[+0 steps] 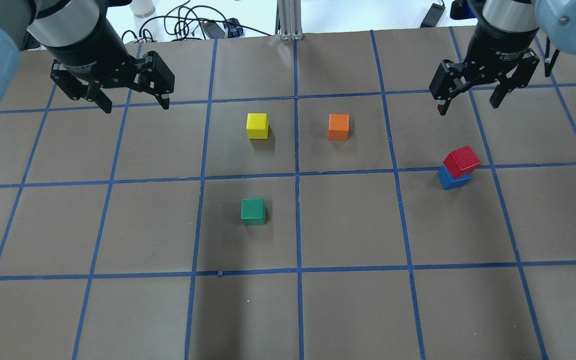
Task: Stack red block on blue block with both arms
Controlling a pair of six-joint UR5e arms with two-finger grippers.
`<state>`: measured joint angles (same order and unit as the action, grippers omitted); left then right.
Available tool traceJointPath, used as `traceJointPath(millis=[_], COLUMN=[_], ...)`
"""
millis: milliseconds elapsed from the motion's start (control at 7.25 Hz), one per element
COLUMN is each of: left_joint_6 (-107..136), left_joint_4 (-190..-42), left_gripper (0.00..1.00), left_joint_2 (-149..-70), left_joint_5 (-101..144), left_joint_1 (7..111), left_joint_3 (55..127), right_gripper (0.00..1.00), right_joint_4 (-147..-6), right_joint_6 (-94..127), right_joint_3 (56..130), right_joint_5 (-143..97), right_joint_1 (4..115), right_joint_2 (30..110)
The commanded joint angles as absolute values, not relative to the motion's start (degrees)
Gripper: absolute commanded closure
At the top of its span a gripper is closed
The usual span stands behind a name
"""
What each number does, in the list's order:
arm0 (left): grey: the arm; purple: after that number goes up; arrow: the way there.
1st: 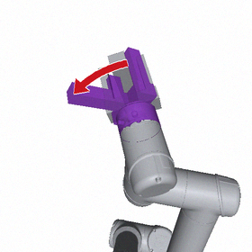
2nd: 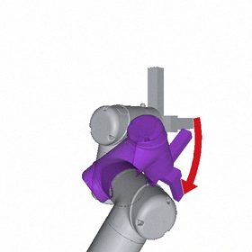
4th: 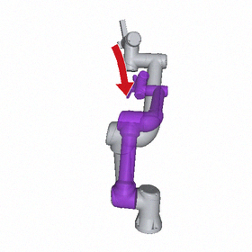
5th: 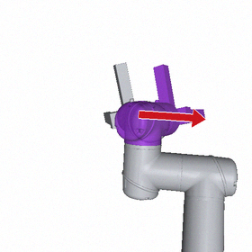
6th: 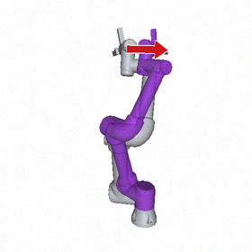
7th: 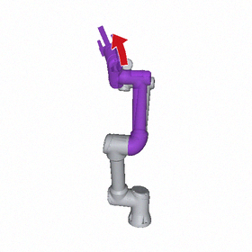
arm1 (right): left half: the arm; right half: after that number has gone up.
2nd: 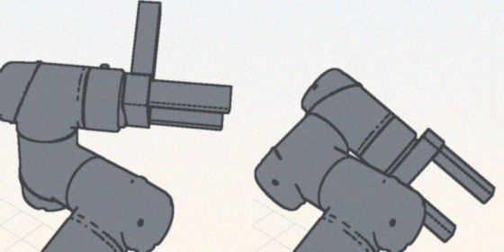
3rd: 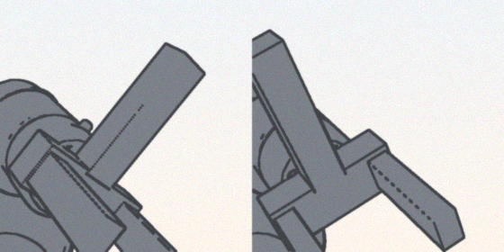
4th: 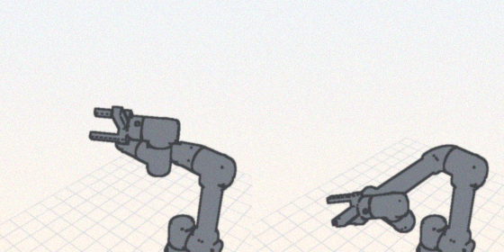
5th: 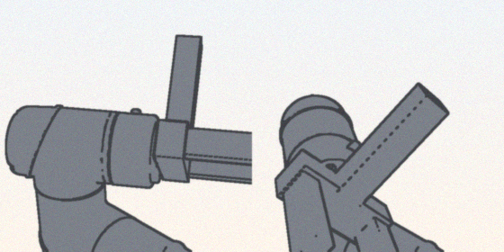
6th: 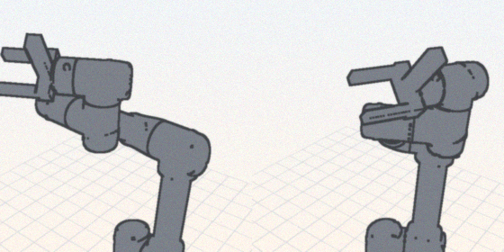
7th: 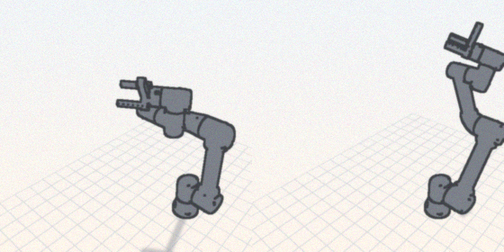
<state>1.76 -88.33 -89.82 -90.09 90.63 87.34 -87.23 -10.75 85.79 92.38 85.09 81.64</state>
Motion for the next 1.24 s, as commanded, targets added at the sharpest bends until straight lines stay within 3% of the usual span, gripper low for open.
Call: traceJointPath(millis=[0, 1103], left_joint_6=[1.76, 1.76], left_joint_4=[-88.33, -88.24], left_gripper=[0.0, 0.0], left_joint_2=[-89.74, -89.82], left_joint_5=[-90.09, -90.09], left_joint_1=[90.62, 90.62], left_joint_3=[87.36, 87.54], right_gripper=[0.0, 0.0], right_joint_4=[-86.4, -86.75], right_joint_6=[-9.07, -3.25], right_joint_3=[85.87, 86.31], right_joint_5=[92.02, 91.49], right_joint_1=[89.1, 91.23], right_joint_2=[82.09, 84.55])
